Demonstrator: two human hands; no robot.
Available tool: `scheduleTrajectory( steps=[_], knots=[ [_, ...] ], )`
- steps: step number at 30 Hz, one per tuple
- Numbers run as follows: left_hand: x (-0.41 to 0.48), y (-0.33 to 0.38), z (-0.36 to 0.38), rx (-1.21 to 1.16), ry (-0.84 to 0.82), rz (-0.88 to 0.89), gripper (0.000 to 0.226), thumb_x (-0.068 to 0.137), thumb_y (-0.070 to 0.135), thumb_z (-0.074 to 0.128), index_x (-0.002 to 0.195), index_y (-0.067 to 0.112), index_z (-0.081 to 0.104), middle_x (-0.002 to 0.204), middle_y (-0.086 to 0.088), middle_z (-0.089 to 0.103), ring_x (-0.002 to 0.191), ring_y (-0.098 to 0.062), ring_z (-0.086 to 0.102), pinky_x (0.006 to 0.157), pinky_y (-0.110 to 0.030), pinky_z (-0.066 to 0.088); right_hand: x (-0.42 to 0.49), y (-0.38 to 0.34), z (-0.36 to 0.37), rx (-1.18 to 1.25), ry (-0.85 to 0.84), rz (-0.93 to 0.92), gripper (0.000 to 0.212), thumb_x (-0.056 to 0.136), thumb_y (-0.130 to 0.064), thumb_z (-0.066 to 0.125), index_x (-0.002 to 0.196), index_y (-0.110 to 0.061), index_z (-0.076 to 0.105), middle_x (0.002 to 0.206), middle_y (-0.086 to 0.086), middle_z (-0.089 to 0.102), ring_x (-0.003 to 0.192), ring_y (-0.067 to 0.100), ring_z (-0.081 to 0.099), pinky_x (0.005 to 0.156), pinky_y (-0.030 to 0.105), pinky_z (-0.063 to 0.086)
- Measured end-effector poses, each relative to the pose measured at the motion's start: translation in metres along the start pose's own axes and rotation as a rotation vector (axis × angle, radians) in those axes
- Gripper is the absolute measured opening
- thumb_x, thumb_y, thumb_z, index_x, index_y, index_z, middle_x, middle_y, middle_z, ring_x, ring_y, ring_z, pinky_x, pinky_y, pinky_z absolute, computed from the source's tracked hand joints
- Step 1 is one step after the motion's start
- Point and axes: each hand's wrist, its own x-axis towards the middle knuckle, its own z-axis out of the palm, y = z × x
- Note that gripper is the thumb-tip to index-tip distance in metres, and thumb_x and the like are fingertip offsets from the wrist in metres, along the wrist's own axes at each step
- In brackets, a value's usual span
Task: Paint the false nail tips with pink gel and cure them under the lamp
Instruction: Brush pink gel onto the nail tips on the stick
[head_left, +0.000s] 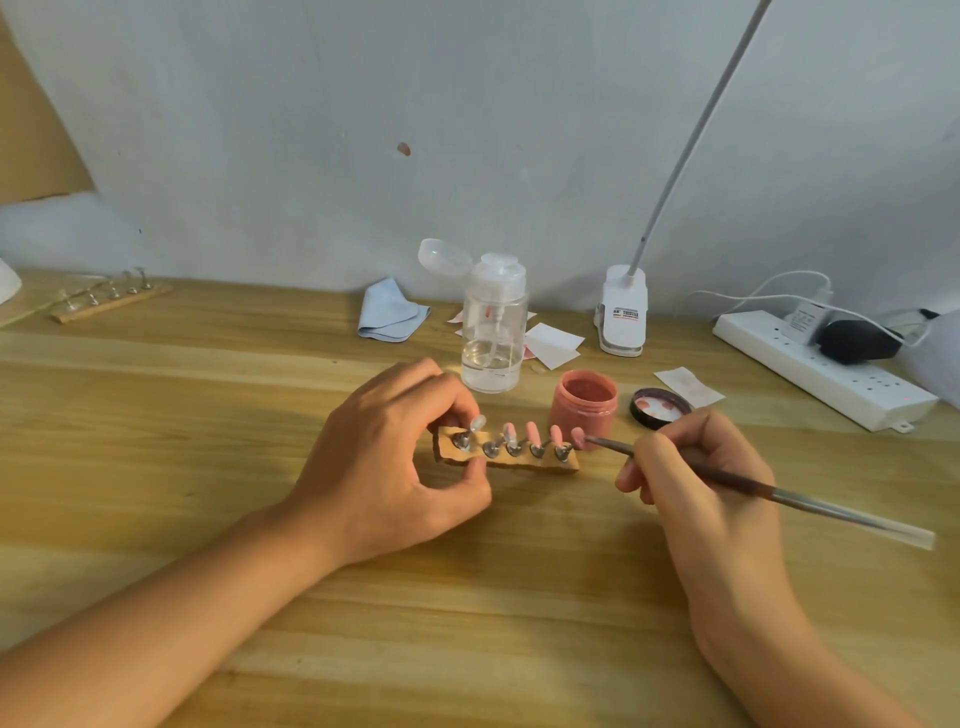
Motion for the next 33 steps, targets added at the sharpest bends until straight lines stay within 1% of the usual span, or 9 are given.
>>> scheduleTrajectory(
  steps=[3, 5, 7, 10, 14, 18, 22, 25, 33],
  knots=[
    [0.0003, 0.0000, 0.0000, 0.003, 0.000, 0.004, 0.016, 0.068, 0.032, 0.064, 0.079, 0.024, 0.056, 0.077, 0.018, 0.044, 0.071, -0.007, 0.047, 0.063, -0.027, 0.042, 0.0010, 0.0019, -0.0022, -0.007, 0.012, 0.001, 0.016, 0.075, -0.013, 0.062, 0.071, -0.002, 0.051, 0.055, 0.006, 0.063, 0.051, 0.004, 0.049, 0.055, 0.025, 0.038],
    [0.0000, 0.0000, 0.0001, 0.001, 0.000, 0.001, 0.016, 0.067, 0.032, 0.064, 0.079, 0.024, 0.056, 0.077, 0.018, 0.044, 0.071, -0.007, 0.047, 0.063, -0.026, 0.042, 0.0014, 0.0031, -0.0019, -0.027, 0.004, -0.004, 0.016, 0.080, -0.004, 0.063, 0.070, 0.000, 0.051, 0.052, 0.005, 0.061, 0.047, 0.000, 0.048, 0.051, 0.017, 0.038],
    [0.0000, 0.0000, 0.0002, 0.001, 0.001, 0.000, 0.016, 0.067, 0.032, 0.064, 0.079, 0.024, 0.056, 0.076, 0.017, 0.044, 0.071, -0.008, 0.048, 0.064, -0.027, 0.042, 0.0016, 0.0028, -0.0012, -0.021, 0.012, -0.014, 0.018, 0.075, -0.012, 0.063, 0.069, -0.002, 0.050, 0.050, 0.004, 0.058, 0.044, -0.002, 0.047, 0.045, 0.010, 0.034],
    [0.0000, 0.0002, 0.0001, -0.001, 0.005, -0.006, 0.017, 0.067, 0.033, 0.064, 0.078, 0.023, 0.056, 0.076, 0.017, 0.044, 0.071, -0.008, 0.048, 0.063, -0.029, 0.043, 0.0019, 0.0020, -0.0004, -0.024, 0.028, -0.006, 0.018, 0.067, -0.018, 0.056, 0.069, -0.002, 0.049, 0.051, 0.007, 0.055, 0.044, -0.002, 0.048, 0.045, 0.009, 0.034],
    [0.0000, 0.0005, -0.0002, -0.002, 0.005, -0.003, 0.017, 0.067, 0.033, 0.064, 0.078, 0.023, 0.056, 0.076, 0.017, 0.044, 0.071, -0.008, 0.047, 0.063, -0.030, 0.043, 0.0021, 0.0032, -0.0010, -0.025, 0.042, -0.011, 0.019, 0.067, -0.018, 0.055, 0.068, -0.001, 0.048, 0.051, 0.007, 0.054, 0.045, 0.000, 0.047, 0.045, 0.011, 0.034],
    [0.0000, -0.0001, 0.0002, 0.002, -0.002, -0.002, 0.017, 0.067, 0.033, 0.064, 0.078, 0.024, 0.056, 0.076, 0.017, 0.044, 0.071, -0.008, 0.047, 0.063, -0.029, 0.043, 0.0013, 0.0030, -0.0004, -0.013, -0.002, -0.017, 0.021, 0.067, -0.019, 0.056, 0.069, 0.000, 0.048, 0.051, 0.008, 0.056, 0.046, 0.000, 0.047, 0.047, 0.011, 0.035],
    [0.0000, -0.0001, 0.0002, 0.004, 0.001, 0.002, 0.016, 0.067, 0.033, 0.064, 0.078, 0.024, 0.056, 0.076, 0.018, 0.044, 0.071, -0.007, 0.047, 0.063, -0.027, 0.042, 0.0007, 0.0015, -0.0006, -0.012, 0.015, -0.012, 0.022, 0.066, -0.018, 0.056, 0.067, 0.001, 0.044, 0.052, 0.012, 0.048, 0.043, 0.002, 0.039, 0.043, 0.009, 0.031],
    [-0.0002, -0.0003, 0.0000, 0.000, -0.004, 0.002, 0.017, 0.067, 0.033, 0.064, 0.079, 0.024, 0.057, 0.076, 0.017, 0.044, 0.071, -0.007, 0.047, 0.064, -0.028, 0.042, 0.0007, 0.0009, -0.0007, -0.022, 0.016, -0.019, 0.023, 0.066, -0.017, 0.055, 0.068, 0.003, 0.044, 0.055, 0.015, 0.047, 0.045, 0.002, 0.041, 0.044, 0.010, 0.032],
    [0.0000, -0.0005, 0.0002, 0.001, -0.004, 0.000, 0.017, 0.067, 0.034, 0.064, 0.078, 0.024, 0.056, 0.076, 0.018, 0.044, 0.071, -0.007, 0.047, 0.064, -0.027, 0.042, 0.0011, 0.0018, 0.0002, -0.013, 0.016, -0.021, 0.024, 0.067, -0.015, 0.056, 0.068, 0.004, 0.042, 0.053, 0.013, 0.046, 0.043, 0.003, 0.036, 0.040, 0.011, 0.028]
  ],
)
